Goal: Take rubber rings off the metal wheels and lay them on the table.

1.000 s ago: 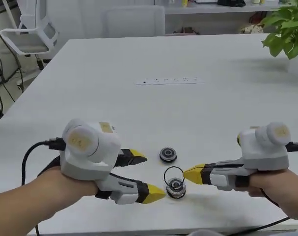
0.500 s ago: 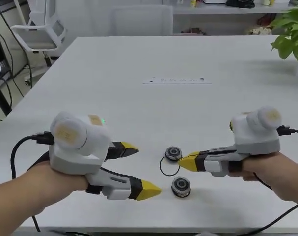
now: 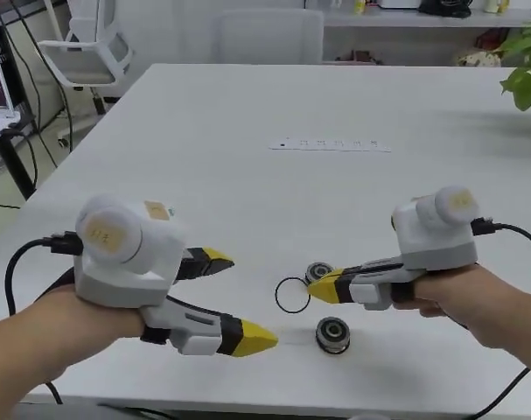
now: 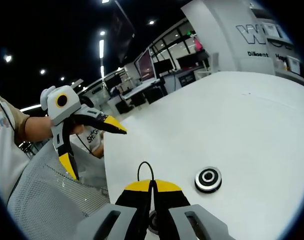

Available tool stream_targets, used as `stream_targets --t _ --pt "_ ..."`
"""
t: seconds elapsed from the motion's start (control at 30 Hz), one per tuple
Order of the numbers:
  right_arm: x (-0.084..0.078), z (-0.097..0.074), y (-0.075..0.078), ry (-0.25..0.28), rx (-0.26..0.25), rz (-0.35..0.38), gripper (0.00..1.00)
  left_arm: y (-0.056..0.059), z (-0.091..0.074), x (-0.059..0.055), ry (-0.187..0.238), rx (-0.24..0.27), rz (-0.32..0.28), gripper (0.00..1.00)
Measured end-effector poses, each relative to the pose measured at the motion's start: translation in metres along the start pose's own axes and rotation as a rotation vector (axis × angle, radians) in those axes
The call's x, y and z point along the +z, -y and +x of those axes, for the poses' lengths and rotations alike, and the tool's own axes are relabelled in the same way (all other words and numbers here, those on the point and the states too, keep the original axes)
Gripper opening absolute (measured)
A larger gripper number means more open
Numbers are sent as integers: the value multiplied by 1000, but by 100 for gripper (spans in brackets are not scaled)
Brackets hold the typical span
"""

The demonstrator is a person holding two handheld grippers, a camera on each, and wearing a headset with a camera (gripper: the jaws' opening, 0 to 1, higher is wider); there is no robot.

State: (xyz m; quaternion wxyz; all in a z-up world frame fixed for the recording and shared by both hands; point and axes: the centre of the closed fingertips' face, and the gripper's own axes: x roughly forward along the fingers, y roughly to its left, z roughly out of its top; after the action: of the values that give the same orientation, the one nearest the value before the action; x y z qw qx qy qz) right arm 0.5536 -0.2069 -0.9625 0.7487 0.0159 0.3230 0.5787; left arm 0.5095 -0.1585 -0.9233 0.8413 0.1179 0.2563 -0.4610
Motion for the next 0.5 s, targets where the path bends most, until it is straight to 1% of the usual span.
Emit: stream_targets --t 0.17,0.33,0.5 --pt "-5 9 2 -35 -2 -6 0 0 0 -2 -3 2 -4 73" --pt "-9 15 0 -64 -2 -20 0 0 1 -3 -3 1 -9 73" --pt "-15 20 1 -93 -10 -34 0 0 1 -3 -4 0 -12 73"
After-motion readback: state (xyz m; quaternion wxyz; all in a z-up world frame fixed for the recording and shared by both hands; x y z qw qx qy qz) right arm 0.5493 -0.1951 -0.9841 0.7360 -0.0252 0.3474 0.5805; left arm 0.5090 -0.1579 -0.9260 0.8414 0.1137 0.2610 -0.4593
